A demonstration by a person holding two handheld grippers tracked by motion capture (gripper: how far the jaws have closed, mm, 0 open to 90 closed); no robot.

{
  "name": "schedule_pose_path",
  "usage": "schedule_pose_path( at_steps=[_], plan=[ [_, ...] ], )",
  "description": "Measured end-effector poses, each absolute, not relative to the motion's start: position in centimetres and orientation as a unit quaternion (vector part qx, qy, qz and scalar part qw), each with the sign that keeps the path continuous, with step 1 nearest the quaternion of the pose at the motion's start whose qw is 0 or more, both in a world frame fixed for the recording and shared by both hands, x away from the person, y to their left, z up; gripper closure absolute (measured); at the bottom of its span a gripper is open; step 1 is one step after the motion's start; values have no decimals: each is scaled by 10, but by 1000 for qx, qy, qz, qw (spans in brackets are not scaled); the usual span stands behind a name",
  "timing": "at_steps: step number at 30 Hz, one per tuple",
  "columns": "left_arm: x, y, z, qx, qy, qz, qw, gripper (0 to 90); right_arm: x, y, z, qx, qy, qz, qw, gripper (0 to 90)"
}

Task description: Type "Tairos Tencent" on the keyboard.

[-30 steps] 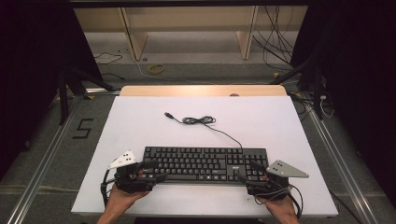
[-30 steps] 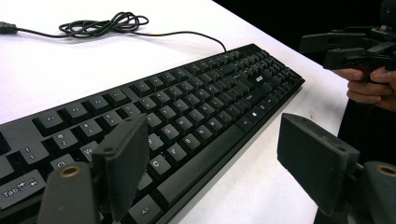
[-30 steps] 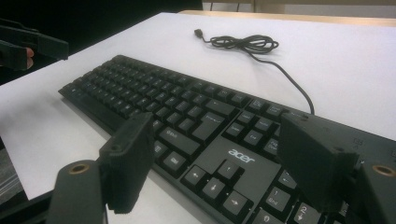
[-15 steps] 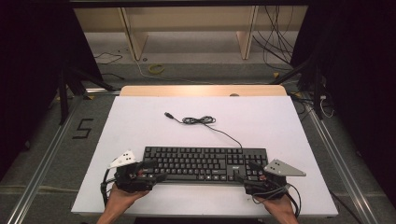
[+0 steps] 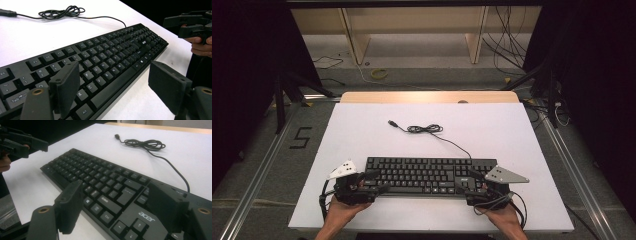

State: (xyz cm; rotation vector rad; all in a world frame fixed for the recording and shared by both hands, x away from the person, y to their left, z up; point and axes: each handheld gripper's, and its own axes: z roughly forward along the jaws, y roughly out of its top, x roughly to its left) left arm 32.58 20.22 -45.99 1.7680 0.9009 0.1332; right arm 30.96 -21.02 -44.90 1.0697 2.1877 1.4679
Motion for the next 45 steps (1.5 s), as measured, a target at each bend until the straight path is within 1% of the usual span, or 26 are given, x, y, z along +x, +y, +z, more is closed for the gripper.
schedule_pose_path(
  at_steps=[7, 23, 26, 27, 30, 37, 45],
  plan=[
    [328, 204, -460, 748, 385, 64, 536, 250, 320, -198, -445, 365, 772, 502, 137, 312],
    [331, 213, -460, 745, 400, 74, 529, 259, 343, -158, -436, 342, 795, 487, 121, 369],
    [332, 213, -461, 745, 402, 75, 527, 261, 347, -151, -437, 341, 799, 483, 115, 396],
    [332, 214, -461, 746, 402, 75, 525, 268, 349, -147, -437, 340, 801, 480, 111, 421],
    [333, 214, -461, 747, 408, 76, 520, 276, 352, -142, -438, 338, 805, 475, 109, 441],
    [335, 218, -464, 753, 424, 88, 496, 334, 361, -125, -441, 337, 816, 459, 100, 526],
    [337, 222, -467, 760, 441, 92, 468, 506, 371, -104, -444, 329, 825, 451, 87, 647]
  ],
)
